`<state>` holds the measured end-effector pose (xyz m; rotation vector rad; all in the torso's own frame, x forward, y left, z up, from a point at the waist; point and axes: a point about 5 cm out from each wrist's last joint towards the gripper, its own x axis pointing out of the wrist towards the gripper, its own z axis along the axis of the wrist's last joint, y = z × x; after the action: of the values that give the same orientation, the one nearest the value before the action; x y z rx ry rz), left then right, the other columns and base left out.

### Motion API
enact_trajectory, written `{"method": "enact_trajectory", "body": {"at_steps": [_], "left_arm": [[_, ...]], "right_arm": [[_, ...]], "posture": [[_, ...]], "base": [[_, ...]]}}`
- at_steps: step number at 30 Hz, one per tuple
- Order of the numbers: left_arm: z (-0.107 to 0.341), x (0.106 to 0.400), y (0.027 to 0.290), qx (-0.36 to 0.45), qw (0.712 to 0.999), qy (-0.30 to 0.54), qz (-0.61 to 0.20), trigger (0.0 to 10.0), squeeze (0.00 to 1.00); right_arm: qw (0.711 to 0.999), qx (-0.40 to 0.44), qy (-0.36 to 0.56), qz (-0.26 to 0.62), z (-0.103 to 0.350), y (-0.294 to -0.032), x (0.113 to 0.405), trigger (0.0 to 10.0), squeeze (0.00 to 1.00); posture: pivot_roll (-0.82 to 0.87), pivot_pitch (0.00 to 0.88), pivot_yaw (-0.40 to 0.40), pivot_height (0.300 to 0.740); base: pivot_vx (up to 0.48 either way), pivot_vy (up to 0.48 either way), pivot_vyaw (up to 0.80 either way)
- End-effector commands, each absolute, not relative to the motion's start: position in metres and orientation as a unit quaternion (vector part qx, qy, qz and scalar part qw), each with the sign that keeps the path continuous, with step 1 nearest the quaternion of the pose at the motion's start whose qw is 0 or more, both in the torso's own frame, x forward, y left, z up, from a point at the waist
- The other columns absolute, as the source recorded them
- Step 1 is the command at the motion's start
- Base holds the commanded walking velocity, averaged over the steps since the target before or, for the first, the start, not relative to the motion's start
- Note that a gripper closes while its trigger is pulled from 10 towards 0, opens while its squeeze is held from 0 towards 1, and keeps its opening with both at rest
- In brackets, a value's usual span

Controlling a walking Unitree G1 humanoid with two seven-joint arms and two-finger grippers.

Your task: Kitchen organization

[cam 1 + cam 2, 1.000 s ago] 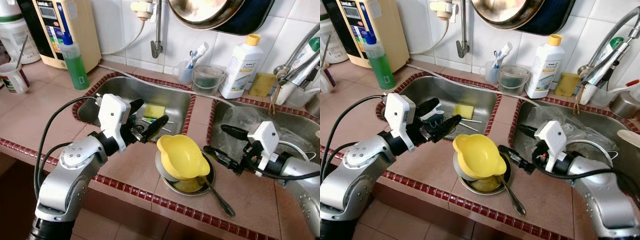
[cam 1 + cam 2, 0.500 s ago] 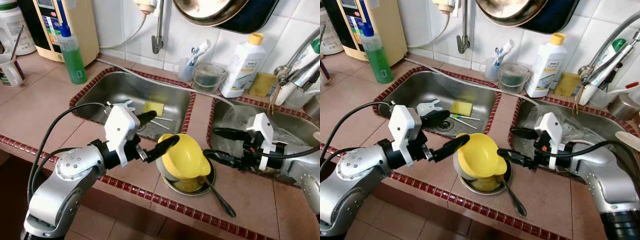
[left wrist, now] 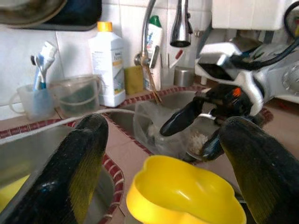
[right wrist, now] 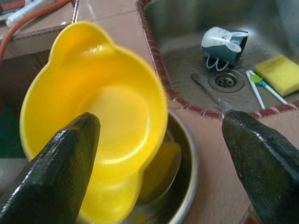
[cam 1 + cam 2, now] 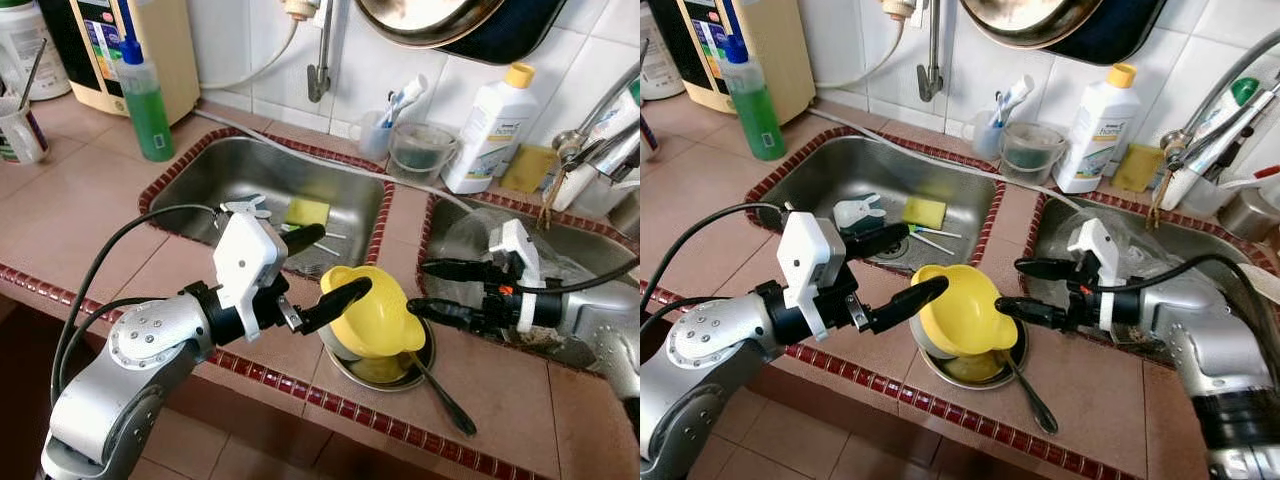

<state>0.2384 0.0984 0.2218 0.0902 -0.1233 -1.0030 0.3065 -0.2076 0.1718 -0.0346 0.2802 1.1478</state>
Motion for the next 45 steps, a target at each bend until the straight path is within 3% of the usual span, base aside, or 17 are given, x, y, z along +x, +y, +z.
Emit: {"method": "enact_trajectory", "body": {"at_steps": [1,11,13,15,16,17,18,45], "left_arm": [[0.229,0.234,0.095,0.042,0.869,-0.072,-0.488,10.0,0.0],[0.231,0.226,0.089,0.04,0.858,-0.067,-0.507,10.0,0.0],[0.233,0.225,0.09,0.039,0.858,-0.067,-0.508,10.0,0.0],[0.233,0.224,0.09,0.038,0.858,-0.067,-0.508,10.0,0.0],[0.234,0.224,0.091,0.038,0.858,-0.067,-0.509,10.0,0.0],[0.233,0.224,0.09,0.038,0.858,-0.066,-0.509,10.0,0.0],[0.233,0.223,0.09,0.039,0.858,-0.066,-0.508,10.0,0.0],[0.221,0.214,0.084,0.061,0.84,-0.028,-0.539,10.0,0.0]], "right_arm": [[0.821,-0.02,0.134,0.554,0.173,-0.205,0.31,10.0,0.0],[0.792,-0.003,0.144,0.593,0.167,-0.185,0.321,9.8,0.0],[0.786,-0.006,0.151,0.599,0.164,-0.184,0.322,5.1,0.0],[0.784,-0.006,0.152,0.601,0.163,-0.183,0.323,4.6,0.0],[0.784,-0.005,0.152,0.602,0.163,-0.183,0.323,3.1,0.0],[0.783,-0.004,0.152,0.603,0.163,-0.182,0.324,0.5,0.0],[0.782,-0.003,0.152,0.605,0.163,-0.182,0.325,0.0,0.0],[0.783,-0.005,0.153,0.604,0.162,-0.186,0.334,0.0,0.0]], "posture": [[-0.03,0.083,-0.12,0.74],[-0.01,0.086,-0.124,0.74],[-0.01,0.087,-0.125,0.74],[-0.01,0.087,-0.126,0.74],[-0.01,0.087,-0.126,0.74],[-0.01,0.087,-0.125,0.74],[-0.01,0.087,-0.125,0.74],[0.0,0.064,-0.128,0.74]], "base": [[0.0,0.0,0.0],[0.0,0.0,0.0],[0.0,0.0,0.0],[0.0,0.0,0.0],[0.0,0.0,0.0],[0.0,0.0,0.0],[0.0,0.0,0.0],[0.0,0.0,0.0]]}}
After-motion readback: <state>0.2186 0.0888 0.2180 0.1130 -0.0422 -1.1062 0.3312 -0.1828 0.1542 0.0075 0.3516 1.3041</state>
